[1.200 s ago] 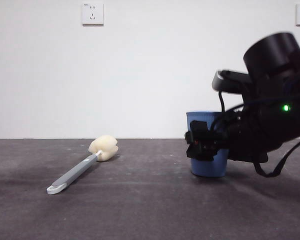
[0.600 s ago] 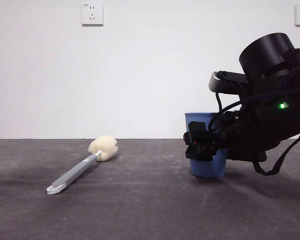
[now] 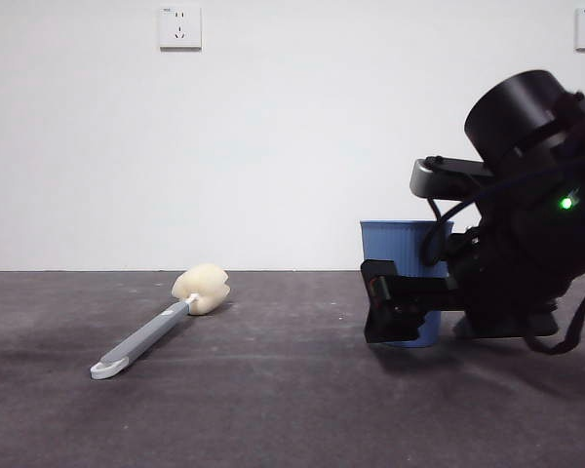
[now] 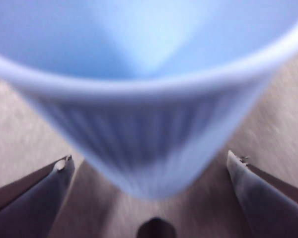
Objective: Pick up the cup brush,pick up the cup,insert the brush into the cup,clean the cup,put the cup brush back,put the cup back to the fixed position on the table
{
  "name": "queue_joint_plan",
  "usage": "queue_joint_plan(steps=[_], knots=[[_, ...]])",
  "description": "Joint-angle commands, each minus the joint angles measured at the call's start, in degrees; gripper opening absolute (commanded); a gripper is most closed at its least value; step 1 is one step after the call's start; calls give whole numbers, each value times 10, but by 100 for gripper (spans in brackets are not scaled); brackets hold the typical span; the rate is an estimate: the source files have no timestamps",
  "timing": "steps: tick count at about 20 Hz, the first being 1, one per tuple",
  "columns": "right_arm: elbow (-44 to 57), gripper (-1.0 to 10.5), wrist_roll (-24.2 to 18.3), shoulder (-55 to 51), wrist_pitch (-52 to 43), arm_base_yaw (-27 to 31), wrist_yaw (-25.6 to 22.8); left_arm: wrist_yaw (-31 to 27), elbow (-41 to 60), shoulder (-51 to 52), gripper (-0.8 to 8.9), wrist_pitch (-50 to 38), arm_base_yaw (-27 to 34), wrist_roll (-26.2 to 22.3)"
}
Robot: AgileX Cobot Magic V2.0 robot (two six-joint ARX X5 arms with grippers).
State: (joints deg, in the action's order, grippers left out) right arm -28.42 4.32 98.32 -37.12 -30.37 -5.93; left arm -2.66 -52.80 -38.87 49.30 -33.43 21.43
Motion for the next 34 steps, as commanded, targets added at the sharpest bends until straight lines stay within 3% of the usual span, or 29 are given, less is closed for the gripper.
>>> queue_joint_plan(steps=[1, 8, 13, 19, 21, 23, 24, 26, 34], knots=[[5, 537, 13, -36, 75, -7, 1, -3, 2, 1, 471, -2, 0, -7], [5, 535, 76, -278, 394, -29, 60, -2, 2, 1, 471, 5, 0, -22], [-43, 532, 83, -498, 645, -31, 151, 19, 2, 1, 467, 5, 0, -42], [-222, 526, 62, -548, 897, -31, 196, 80, 2, 1, 465, 6, 0, -57], [-251, 519, 61, -548, 934, -31, 196, 95, 2, 1, 436, 6, 0, -57], [-256, 405, 61, -548, 957, -31, 195, 107, 2, 1, 307, 9, 0, -57], [-256, 306, 61, -548, 970, -31, 195, 107, 2, 1, 223, 12, 0, -57], [-256, -15, 47, -548, 983, -31, 195, 106, 2, 1, 11, 16, 0, -57], [-256, -1, 48, -548, 968, -31, 194, 105, 2, 1, -8, 18, 0, -57]])
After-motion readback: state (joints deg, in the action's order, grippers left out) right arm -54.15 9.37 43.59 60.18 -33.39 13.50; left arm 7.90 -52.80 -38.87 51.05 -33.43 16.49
